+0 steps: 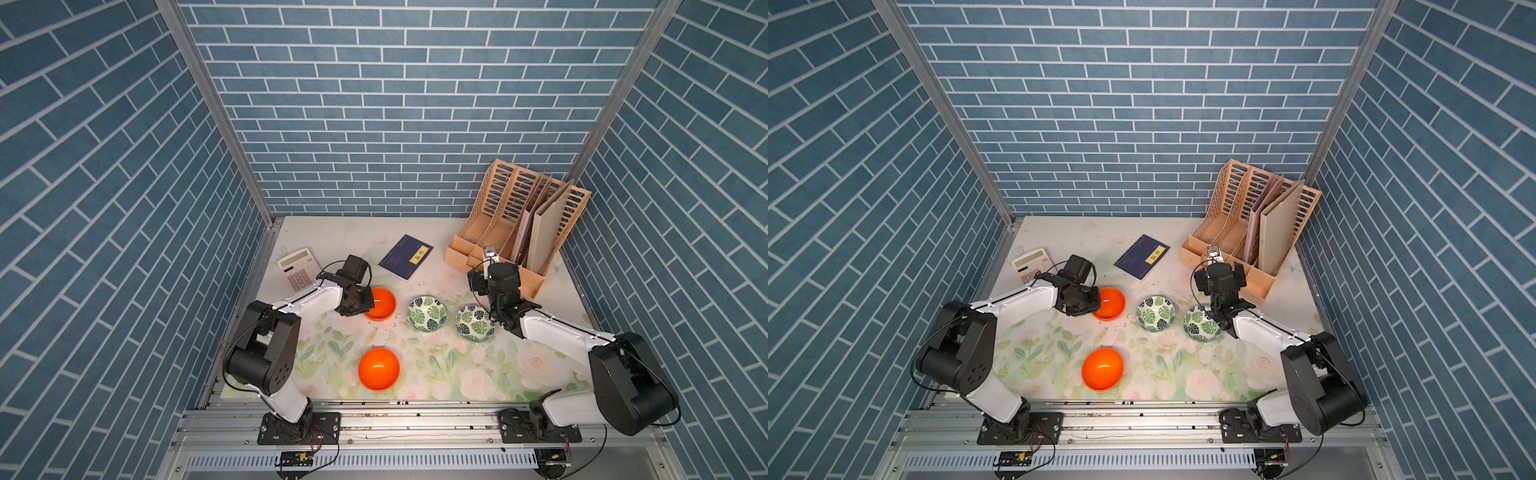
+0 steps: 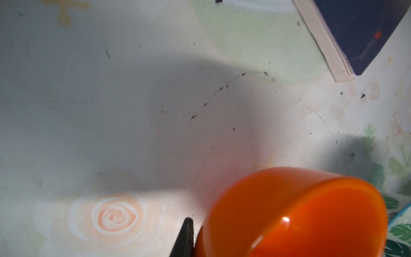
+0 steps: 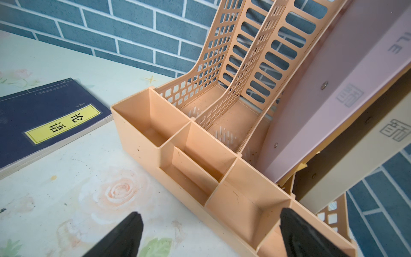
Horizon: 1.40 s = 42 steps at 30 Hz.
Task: Stack the bowls
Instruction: Place the bowl at the center of the board.
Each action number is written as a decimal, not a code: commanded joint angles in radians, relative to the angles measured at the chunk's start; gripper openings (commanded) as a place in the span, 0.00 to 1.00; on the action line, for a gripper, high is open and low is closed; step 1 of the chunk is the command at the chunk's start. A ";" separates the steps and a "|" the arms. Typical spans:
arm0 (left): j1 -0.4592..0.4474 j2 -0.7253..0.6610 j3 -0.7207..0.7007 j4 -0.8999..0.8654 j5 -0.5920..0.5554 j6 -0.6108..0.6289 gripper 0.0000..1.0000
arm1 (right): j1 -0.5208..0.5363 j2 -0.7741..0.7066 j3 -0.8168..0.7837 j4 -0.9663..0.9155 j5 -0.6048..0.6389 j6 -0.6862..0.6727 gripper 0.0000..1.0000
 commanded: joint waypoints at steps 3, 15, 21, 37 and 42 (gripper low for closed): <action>-0.014 -0.003 -0.043 0.012 0.009 -0.001 0.02 | 0.005 -0.013 0.022 -0.008 0.018 0.032 1.00; -0.012 0.022 -0.021 0.012 -0.024 0.010 0.04 | 0.005 -0.023 0.016 -0.018 0.021 0.035 1.00; -0.001 0.032 -0.032 0.038 -0.025 0.006 0.08 | 0.005 -0.031 0.014 -0.023 0.023 0.030 1.00; 0.031 0.026 -0.031 0.050 0.011 0.027 0.21 | 0.005 -0.020 0.031 -0.026 0.029 0.024 1.00; 0.031 0.002 -0.054 0.052 0.021 0.031 0.33 | 0.005 -0.015 0.037 -0.027 0.037 0.012 1.00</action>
